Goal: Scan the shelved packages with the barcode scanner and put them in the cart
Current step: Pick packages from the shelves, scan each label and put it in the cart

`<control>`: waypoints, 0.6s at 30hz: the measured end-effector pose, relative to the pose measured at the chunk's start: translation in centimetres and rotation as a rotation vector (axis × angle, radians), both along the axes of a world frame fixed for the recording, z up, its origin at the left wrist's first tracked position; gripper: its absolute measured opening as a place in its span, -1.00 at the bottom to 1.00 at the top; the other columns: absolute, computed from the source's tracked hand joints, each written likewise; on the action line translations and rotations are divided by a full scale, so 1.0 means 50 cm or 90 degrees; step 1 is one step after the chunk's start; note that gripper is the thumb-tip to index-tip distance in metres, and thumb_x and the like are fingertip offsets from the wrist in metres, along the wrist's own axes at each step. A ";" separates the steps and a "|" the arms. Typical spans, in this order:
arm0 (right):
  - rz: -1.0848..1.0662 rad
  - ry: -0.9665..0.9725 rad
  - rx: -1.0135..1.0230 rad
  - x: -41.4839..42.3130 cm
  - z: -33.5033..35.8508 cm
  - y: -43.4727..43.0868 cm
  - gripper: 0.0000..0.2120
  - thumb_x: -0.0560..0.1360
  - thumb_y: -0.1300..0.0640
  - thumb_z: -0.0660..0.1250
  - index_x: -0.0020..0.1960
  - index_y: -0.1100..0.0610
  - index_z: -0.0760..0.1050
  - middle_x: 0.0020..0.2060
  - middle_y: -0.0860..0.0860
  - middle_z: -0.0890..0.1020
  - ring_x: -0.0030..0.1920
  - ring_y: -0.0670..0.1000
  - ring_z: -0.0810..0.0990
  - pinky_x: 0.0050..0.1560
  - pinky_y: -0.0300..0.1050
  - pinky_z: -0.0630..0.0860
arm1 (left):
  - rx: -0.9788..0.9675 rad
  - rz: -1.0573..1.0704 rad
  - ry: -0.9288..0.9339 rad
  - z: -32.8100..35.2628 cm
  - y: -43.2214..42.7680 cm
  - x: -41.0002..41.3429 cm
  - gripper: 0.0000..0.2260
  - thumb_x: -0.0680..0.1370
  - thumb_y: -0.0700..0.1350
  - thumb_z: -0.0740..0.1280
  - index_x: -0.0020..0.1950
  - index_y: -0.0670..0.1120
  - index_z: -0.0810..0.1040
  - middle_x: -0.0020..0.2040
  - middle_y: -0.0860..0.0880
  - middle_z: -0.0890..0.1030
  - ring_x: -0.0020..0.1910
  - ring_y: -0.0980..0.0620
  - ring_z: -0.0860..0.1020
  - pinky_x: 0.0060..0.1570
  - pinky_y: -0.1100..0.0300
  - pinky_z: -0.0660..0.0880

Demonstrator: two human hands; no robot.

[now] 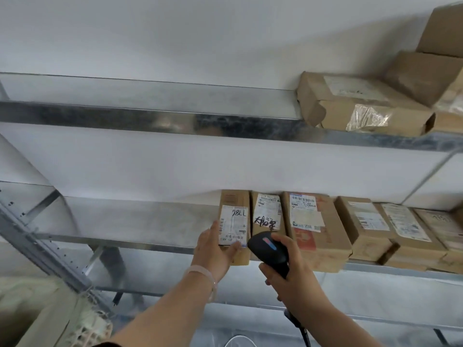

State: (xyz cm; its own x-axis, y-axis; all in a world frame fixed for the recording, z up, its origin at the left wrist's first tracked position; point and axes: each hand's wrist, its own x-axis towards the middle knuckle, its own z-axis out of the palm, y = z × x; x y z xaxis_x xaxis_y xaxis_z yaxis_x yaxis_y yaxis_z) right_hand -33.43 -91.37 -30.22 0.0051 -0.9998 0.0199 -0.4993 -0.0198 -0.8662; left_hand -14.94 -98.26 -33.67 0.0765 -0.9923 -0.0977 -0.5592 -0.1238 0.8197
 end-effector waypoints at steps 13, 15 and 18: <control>0.018 0.001 0.023 -0.040 -0.040 -0.056 -0.41 0.46 0.04 0.45 0.15 -0.51 0.20 0.05 -0.20 0.59 -0.06 -0.07 0.65 -0.12 -0.04 0.62 | 0.087 0.089 0.237 -0.057 -0.036 -0.018 -0.16 0.38 0.09 0.54 0.53 0.08 0.14 0.30 0.04 0.47 0.21 -0.01 0.49 0.07 0.17 0.57; 0.022 -0.001 0.028 -0.043 -0.044 -0.057 -0.42 0.46 0.02 0.45 0.16 -0.50 0.20 0.06 -0.19 0.59 -0.06 -0.07 0.65 -0.13 -0.05 0.62 | 0.067 0.078 0.248 -0.058 -0.037 -0.017 -0.27 0.37 0.08 0.55 0.43 0.13 0.25 0.27 0.05 0.50 0.20 -0.01 0.51 -0.04 0.27 0.58; 0.021 -0.001 0.031 -0.048 -0.047 -0.056 -0.42 0.46 0.01 0.45 0.16 -0.51 0.19 0.05 -0.18 0.59 -0.05 -0.06 0.64 -0.12 -0.03 0.62 | 0.047 0.089 0.261 -0.054 -0.034 -0.018 -0.32 0.38 0.07 0.54 0.42 0.10 0.31 0.25 0.04 0.52 0.20 -0.03 0.52 -0.10 0.31 0.57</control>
